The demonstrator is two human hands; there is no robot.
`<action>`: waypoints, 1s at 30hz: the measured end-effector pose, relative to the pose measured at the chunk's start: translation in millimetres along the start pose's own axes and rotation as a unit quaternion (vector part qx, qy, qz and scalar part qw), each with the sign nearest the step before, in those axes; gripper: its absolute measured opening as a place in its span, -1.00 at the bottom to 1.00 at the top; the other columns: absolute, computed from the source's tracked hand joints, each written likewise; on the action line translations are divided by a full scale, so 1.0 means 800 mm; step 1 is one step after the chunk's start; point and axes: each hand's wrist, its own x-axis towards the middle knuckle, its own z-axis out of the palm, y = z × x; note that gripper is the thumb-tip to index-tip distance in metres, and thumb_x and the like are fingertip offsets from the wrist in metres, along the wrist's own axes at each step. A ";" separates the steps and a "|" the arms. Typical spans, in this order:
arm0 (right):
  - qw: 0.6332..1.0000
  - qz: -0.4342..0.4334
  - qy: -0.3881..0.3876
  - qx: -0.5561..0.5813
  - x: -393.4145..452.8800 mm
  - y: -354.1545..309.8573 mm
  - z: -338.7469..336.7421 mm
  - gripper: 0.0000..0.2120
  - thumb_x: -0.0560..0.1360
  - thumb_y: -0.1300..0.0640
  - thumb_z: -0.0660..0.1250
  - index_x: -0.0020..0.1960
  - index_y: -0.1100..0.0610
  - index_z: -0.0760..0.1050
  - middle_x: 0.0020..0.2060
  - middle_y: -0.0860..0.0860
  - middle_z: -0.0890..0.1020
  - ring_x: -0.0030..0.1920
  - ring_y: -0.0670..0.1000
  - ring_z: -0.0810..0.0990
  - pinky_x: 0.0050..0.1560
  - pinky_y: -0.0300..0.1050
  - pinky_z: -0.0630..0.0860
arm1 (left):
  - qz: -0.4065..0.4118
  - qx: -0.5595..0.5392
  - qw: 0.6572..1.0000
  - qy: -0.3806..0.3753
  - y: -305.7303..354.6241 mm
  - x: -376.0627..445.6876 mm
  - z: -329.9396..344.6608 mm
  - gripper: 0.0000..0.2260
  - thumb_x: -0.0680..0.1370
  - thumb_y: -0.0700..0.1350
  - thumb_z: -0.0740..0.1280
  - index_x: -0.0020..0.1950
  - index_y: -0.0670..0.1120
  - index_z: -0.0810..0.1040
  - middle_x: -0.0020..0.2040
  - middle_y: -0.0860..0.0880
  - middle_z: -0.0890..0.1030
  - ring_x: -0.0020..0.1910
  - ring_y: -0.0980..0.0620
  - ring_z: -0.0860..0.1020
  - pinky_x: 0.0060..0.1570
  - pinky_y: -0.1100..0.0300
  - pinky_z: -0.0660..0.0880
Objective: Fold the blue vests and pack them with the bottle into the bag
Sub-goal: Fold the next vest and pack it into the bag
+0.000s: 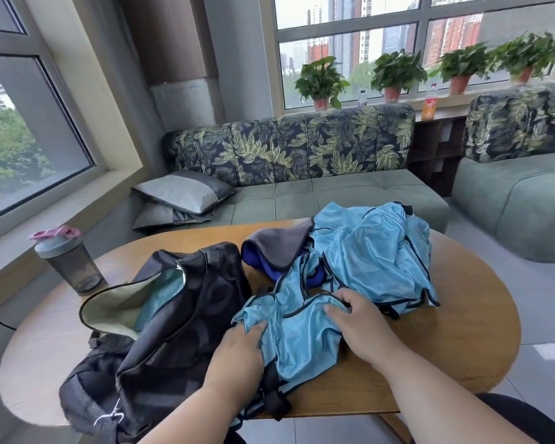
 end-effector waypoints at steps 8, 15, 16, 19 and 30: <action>0.997 0.006 -0.054 -0.047 0.043 -0.010 0.046 -0.73 0.67 -0.02 0.33 0.33 0.01 0.61 0.36 -0.24 0.45 0.36 -0.22 0.42 0.41 -0.22 0.35 | 0.041 -0.008 0.999 -0.004 -0.011 0.009 0.012 -0.55 0.72 0.04 0.11 0.64 0.20 0.28 0.53 0.09 0.38 0.46 0.01 0.32 0.50 0.19 0.27; 0.996 0.056 -0.053 0.050 0.054 -0.005 0.041 -0.87 0.64 0.13 0.40 0.08 0.05 0.74 -0.07 -0.06 0.79 -0.01 -0.03 0.76 0.11 -0.07 0.67 | 0.047 -0.022 0.999 0.006 -0.016 0.009 0.016 -0.56 0.74 0.05 0.11 0.65 0.20 0.26 0.49 0.07 0.37 0.46 0.03 0.30 0.53 0.25 0.16; 0.994 0.063 -0.053 0.076 0.052 -0.007 0.037 -0.87 0.63 0.14 0.41 0.10 0.07 0.73 -0.05 -0.04 0.79 0.02 -0.01 0.76 0.11 -0.08 0.67 | 0.047 -0.023 0.999 0.008 -0.018 0.009 0.017 -0.56 0.74 0.03 0.12 0.64 0.21 0.27 0.48 0.07 0.39 0.45 0.03 0.31 0.53 0.24 0.18; 0.983 0.088 -0.054 0.152 0.045 -0.016 0.024 -0.88 0.62 0.21 0.42 0.12 0.14 0.71 -0.04 0.03 0.79 0.00 0.01 0.77 -0.08 -0.25 0.63 | 0.038 -0.079 0.996 0.014 -0.020 0.014 0.014 -0.55 0.69 -0.06 0.18 0.58 0.25 0.37 0.45 0.12 0.45 0.44 0.07 0.38 0.51 0.20 0.29; 0.925 0.149 -0.073 0.343 0.019 -0.045 0.002 -0.74 0.55 0.24 0.47 0.23 0.26 0.67 0.05 0.21 0.75 -0.03 0.13 0.74 -0.07 -0.03 0.64 | 0.093 -0.140 0.966 0.197 0.036 -0.006 -0.061 -0.64 0.49 0.10 0.40 0.28 0.17 0.57 0.28 0.23 0.40 0.31 0.22 0.33 0.39 0.32 0.21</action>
